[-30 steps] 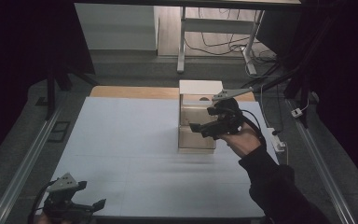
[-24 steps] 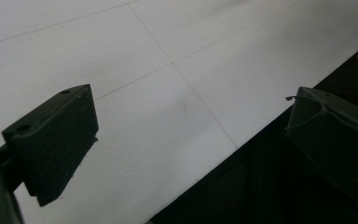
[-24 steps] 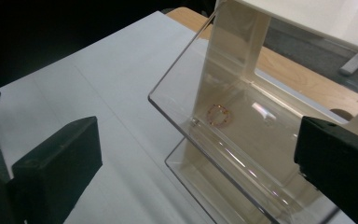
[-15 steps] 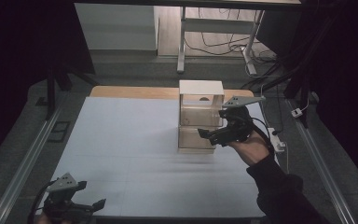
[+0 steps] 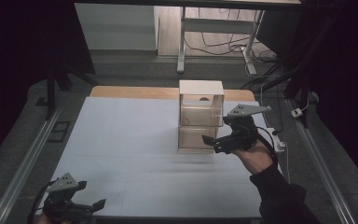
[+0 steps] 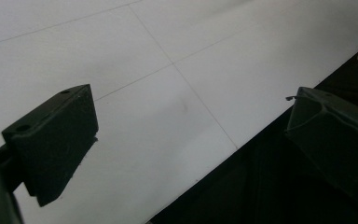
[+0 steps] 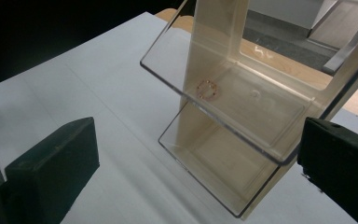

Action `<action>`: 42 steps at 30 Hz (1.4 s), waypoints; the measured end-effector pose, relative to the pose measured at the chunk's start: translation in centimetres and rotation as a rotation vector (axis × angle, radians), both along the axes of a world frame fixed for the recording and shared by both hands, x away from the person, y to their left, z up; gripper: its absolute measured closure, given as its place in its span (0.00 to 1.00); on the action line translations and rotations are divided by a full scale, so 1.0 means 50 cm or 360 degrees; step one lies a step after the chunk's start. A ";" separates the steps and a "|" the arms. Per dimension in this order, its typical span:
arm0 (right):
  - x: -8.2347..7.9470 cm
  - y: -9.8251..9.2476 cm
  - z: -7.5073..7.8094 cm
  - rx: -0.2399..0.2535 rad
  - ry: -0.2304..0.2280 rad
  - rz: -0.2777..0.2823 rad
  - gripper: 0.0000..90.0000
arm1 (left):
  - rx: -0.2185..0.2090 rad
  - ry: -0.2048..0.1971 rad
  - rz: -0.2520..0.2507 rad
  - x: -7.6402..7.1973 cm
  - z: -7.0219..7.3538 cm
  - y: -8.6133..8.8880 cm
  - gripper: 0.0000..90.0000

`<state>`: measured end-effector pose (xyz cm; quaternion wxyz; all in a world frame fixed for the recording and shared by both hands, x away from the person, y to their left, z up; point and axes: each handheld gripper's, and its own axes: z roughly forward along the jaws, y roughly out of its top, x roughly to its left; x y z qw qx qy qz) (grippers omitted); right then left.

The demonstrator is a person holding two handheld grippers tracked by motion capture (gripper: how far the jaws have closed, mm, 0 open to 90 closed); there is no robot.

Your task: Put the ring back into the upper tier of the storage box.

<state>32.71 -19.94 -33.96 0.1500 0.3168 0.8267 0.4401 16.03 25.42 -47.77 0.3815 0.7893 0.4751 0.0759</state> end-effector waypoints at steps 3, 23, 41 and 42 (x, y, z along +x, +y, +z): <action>-0.006 -0.006 -0.009 0.0016 0.0008 -0.0004 0.00 | 0.0002 -0.0002 0.0000 0.000 0.000 0.000 0.02; -0.037 -0.037 -0.082 0.0035 0.0024 -0.0047 0.00 | -0.0002 -0.0009 -0.0008 -0.001 0.001 0.001 0.02; -0.084 -0.074 -0.121 -0.0007 0.0038 -0.0105 0.00 | 0.0008 -0.0014 -0.0016 -0.002 0.001 -0.001 0.02; -0.086 -0.077 -0.124 -0.0007 0.0039 -0.0110 0.00 | 0.0008 -0.0014 -0.0016 -0.002 0.001 -0.001 0.02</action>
